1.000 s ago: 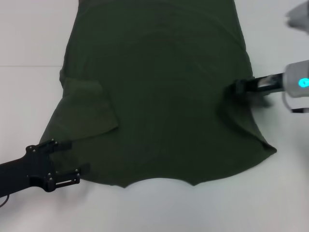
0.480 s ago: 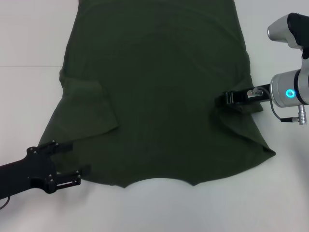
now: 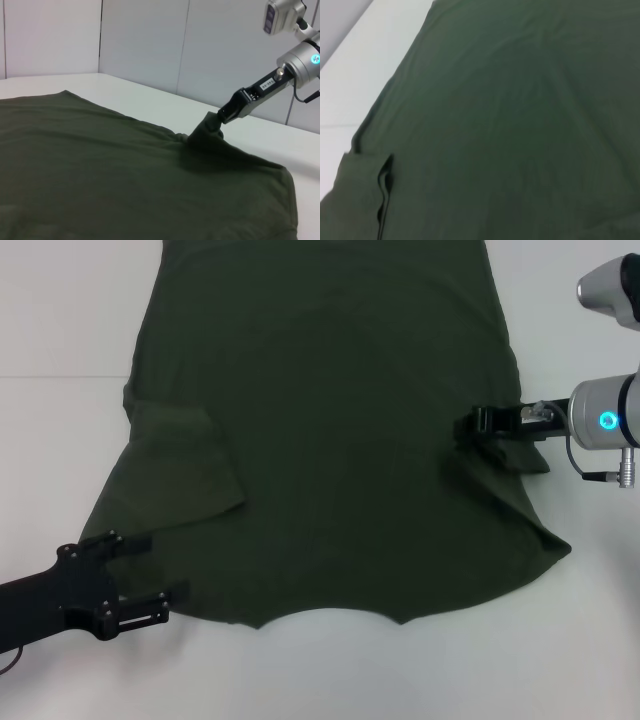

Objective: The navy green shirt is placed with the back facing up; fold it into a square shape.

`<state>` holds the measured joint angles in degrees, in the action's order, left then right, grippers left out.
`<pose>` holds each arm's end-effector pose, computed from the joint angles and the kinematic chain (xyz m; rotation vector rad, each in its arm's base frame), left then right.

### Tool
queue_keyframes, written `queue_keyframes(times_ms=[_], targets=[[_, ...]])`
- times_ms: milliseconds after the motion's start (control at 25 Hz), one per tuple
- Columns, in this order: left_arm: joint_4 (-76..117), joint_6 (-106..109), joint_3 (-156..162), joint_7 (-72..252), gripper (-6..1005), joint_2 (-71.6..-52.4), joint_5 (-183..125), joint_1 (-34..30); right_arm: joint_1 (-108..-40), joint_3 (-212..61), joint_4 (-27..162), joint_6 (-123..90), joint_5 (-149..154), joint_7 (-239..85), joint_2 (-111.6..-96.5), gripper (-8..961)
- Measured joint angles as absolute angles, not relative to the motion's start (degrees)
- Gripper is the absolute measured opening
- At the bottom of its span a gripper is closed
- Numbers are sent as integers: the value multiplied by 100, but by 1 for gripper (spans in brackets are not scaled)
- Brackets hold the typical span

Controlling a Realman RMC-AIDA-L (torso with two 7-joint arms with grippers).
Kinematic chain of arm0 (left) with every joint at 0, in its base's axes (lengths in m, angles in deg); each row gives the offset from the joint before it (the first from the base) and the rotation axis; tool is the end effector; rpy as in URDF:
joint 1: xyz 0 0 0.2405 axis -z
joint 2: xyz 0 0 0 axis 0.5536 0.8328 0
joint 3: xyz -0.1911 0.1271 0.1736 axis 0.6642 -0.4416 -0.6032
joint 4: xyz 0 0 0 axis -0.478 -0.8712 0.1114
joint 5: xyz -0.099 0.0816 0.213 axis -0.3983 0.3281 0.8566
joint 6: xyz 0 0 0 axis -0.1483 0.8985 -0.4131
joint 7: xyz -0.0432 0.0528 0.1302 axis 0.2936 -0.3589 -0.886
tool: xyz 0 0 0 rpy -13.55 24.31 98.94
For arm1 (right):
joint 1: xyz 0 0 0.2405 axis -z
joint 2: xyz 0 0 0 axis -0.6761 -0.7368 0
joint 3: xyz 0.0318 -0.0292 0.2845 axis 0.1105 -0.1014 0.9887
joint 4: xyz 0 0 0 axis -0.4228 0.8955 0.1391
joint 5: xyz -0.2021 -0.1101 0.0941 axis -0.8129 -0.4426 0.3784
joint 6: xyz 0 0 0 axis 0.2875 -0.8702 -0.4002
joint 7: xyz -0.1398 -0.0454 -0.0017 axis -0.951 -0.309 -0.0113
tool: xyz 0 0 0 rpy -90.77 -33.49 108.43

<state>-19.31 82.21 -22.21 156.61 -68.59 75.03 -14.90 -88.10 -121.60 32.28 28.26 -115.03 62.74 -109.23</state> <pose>-0.3811 0.3132 0.0003 -2.4981 -0.6051 -0.6250 0.2552 0.5041 -0.0247 -2.1297 1.4396 0.3170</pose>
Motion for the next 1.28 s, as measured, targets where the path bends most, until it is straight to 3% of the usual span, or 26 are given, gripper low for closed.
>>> queue_keyframes(times_ms=[360, 560, 1000, 1120, 1280], targets=[[-1932, 8198, -2221, 15665, 861, -6856, 7503, -1490, -8804, -12060, 3378, 2706, -11482, 6250, -10947, 41], [-1931, 8167, -2221, 15666, 861, -6862, 7503, -1490, -8763, -12060, 3378, 2700, -11336, 6178, -10949, 254], [-1923, 8145, -2220, 15657, 861, -6865, 7489, -1490, -8271, -11799, 3516, 3036, -9754, 5579, -10863, 474], [-1923, 8139, -2171, 15660, 861, -6865, 7465, -1487, -7884, -11362, 3680, 3362, -9008, 5032, -10881, 716], [-1923, 8131, -2048, 15659, 861, -6886, 7461, -1471, -7310, -10535, 4555, 3964, -7688, 3876, -10903, 826]])
